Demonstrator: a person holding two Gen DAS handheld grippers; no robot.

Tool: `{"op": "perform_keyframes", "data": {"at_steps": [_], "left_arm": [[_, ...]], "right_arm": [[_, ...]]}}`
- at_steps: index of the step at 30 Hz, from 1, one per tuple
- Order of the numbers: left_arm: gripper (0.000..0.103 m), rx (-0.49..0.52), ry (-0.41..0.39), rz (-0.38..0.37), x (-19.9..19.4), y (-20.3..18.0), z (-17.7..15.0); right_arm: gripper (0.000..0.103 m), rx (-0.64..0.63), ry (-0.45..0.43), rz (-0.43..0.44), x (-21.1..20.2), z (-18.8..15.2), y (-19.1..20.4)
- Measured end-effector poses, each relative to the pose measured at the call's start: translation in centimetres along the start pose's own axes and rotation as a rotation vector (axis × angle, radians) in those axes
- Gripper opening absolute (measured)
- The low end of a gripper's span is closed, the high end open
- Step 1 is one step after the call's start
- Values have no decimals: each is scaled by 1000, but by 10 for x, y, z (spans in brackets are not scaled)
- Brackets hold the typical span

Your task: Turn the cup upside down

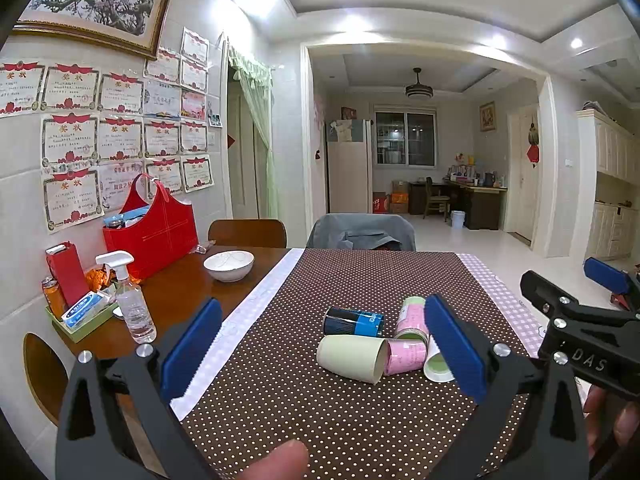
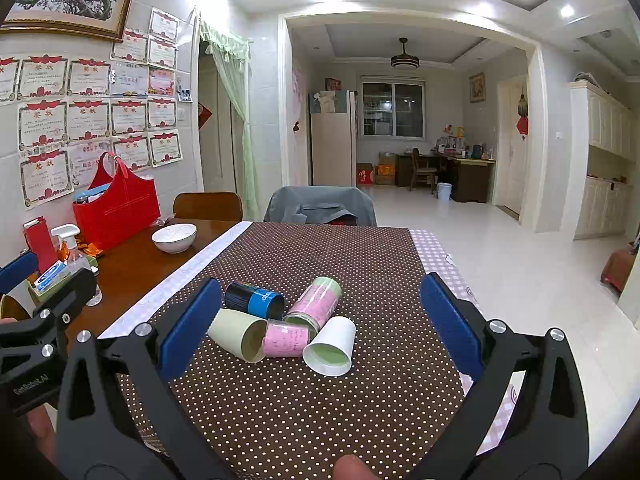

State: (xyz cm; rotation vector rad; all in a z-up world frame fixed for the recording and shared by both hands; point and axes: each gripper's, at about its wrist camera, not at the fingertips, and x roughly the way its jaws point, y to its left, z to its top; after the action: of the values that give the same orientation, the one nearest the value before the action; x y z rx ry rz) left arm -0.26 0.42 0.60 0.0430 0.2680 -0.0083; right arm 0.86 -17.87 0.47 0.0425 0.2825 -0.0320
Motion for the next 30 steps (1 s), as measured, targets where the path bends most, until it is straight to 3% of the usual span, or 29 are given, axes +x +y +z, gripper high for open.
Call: {"op": "perform_keyframes", "data": {"at_steps": [30], "left_arm": [[99, -19, 72, -15, 35, 5, -10]], "right_arm": [[97, -23, 69, 7, 45, -9, 6]]}}
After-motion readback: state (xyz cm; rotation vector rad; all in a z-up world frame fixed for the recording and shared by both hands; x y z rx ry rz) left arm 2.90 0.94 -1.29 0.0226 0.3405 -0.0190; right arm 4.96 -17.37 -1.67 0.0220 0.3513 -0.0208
